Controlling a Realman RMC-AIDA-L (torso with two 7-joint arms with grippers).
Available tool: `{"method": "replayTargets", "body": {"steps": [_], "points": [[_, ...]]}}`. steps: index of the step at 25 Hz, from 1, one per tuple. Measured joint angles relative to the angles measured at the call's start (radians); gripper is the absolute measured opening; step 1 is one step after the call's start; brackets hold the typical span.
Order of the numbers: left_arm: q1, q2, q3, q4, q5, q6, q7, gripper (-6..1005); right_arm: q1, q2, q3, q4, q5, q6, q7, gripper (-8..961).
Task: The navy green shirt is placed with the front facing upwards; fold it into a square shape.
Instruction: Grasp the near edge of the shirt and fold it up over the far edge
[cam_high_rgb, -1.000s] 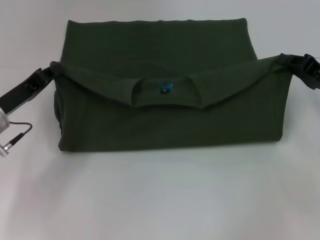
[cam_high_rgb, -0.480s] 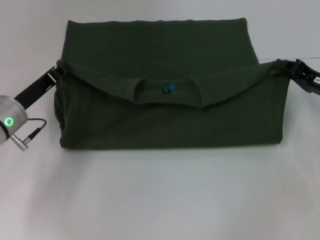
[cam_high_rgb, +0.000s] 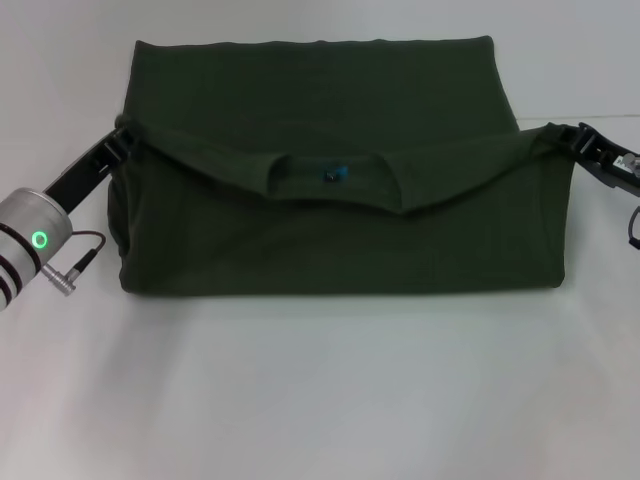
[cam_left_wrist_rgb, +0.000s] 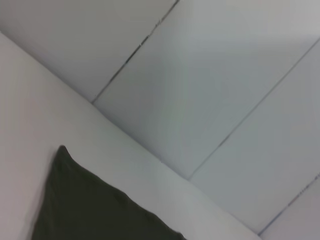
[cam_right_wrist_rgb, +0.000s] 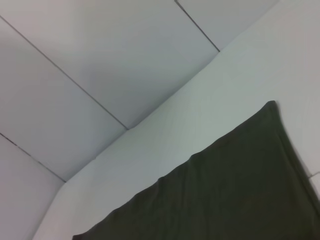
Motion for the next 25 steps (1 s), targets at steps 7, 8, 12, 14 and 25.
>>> {"method": "replayTargets", "body": {"steps": [7,8,12,14,25], "points": [[-0.015,-0.003,-0.001,-0.034,-0.069,-0.021,0.097,60,0.007,0.000,-0.001,0.033,0.060,0.031,-0.073,42],[-0.018,-0.003,-0.001,-0.040,-0.076,-0.025,0.109,60,0.008,0.000,-0.001,0.035,0.065,0.034,-0.079,42],[-0.027,-0.004,-0.002,-0.068,-0.111,-0.032,0.168,60,0.015,0.000,-0.001,0.039,0.068,0.050,-0.083,43],[-0.029,-0.005,-0.002,-0.081,-0.126,-0.033,0.197,60,0.018,0.000,-0.001,0.048,0.068,0.056,-0.095,43],[-0.034,-0.008,-0.004,-0.131,-0.221,-0.035,0.312,61,0.034,0.003,-0.002,0.072,0.069,0.097,-0.122,50]]}}
